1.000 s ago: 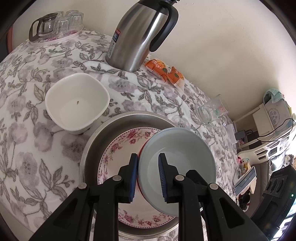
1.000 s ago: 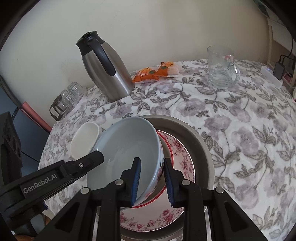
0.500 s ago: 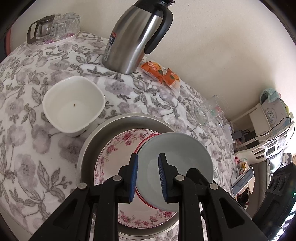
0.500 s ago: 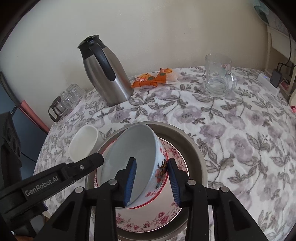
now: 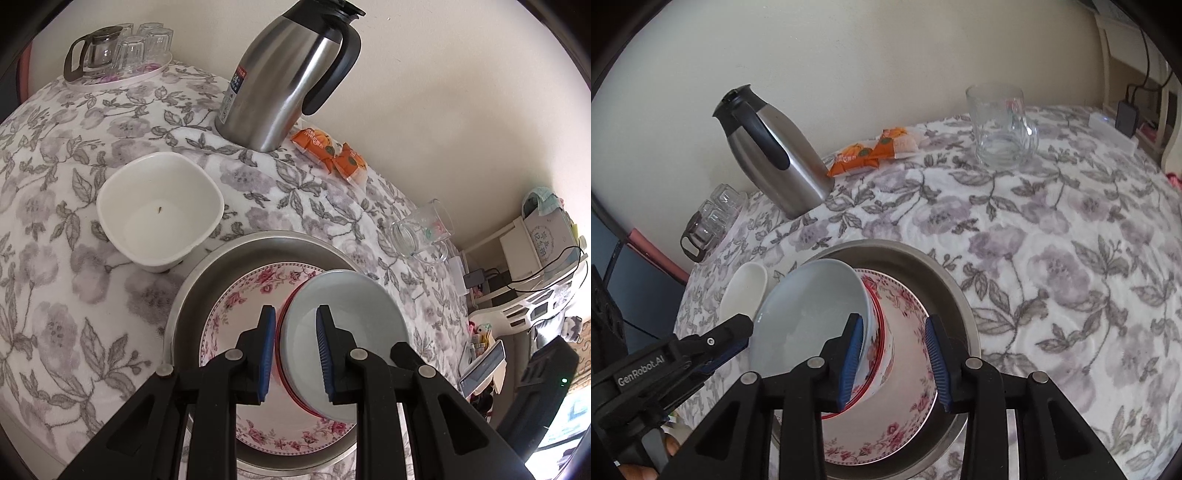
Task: Organize plates and bowls
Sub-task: 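Lower the pale blue bowl into the red-rimmed bowl in the basin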
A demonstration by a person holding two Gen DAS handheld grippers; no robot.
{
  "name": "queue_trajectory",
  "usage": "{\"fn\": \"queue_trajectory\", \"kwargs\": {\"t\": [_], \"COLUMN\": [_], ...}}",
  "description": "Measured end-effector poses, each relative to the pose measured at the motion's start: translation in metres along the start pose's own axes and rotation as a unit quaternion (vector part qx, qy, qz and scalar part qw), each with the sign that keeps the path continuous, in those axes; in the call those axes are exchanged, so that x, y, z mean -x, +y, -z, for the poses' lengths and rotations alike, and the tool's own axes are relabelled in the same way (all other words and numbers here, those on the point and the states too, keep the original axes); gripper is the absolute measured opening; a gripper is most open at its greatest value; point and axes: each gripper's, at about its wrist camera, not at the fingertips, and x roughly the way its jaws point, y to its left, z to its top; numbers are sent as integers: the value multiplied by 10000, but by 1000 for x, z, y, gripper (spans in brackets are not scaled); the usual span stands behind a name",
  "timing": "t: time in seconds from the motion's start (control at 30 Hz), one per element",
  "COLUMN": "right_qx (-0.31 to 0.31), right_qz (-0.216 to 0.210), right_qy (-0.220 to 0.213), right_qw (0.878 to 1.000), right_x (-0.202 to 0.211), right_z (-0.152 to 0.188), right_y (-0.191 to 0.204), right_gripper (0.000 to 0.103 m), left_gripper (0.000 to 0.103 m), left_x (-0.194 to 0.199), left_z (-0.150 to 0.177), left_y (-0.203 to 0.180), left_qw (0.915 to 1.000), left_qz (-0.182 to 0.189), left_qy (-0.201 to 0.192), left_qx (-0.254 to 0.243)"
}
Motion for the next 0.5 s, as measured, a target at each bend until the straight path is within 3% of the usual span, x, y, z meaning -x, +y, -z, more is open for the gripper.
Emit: {"fn": "queue_trajectory", "kwargs": {"t": [0.5], "right_qx": [33], "right_qz": [42], "right_qy": [3], "right_qw": [10000], "right_x": [6], "right_z": [0], "right_y": [5], "right_gripper": [38], "left_gripper": [24], "left_x": [6], "left_z": [-2], "left_y": [1], "left_qw": [9999], "left_qz": [-145], "left_qy": [-33], "left_qx": [-2]}}
